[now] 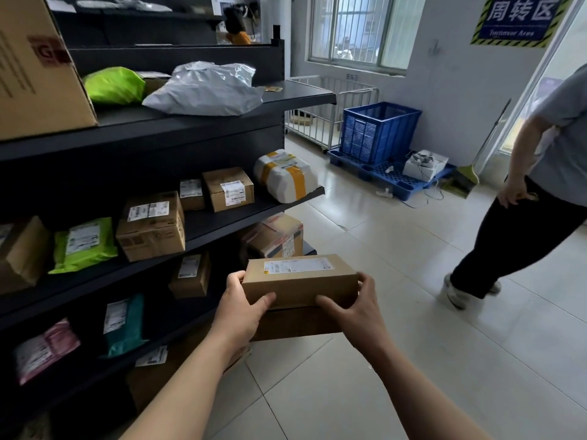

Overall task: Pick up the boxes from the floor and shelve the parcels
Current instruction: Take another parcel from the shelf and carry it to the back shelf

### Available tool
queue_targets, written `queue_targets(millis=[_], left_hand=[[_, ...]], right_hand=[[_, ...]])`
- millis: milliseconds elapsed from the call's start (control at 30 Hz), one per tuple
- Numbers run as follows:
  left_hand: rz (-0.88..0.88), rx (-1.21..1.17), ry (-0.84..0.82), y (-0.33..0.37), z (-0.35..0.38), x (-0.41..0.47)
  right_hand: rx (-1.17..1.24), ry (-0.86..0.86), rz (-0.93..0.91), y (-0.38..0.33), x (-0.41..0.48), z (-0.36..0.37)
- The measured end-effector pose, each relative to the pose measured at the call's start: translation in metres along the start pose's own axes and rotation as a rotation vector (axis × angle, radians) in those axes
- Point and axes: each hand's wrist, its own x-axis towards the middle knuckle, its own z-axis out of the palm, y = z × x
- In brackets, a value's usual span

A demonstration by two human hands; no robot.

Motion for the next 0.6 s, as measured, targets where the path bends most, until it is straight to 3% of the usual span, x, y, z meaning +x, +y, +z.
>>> queue_targets(millis=[300, 600], left_hand=[[0.019, -0.11, 0.006, -0.021, -0.059, -0.001], [-0.016, -0.085, 0.072, -0.046, -0.11, 0.002]], right_hand=[[0.109, 0.044, 0.085, -0.041, -0.011, 0.053], [0.019, -0.186, -0.026, -0.061, -0.02, 0.107]])
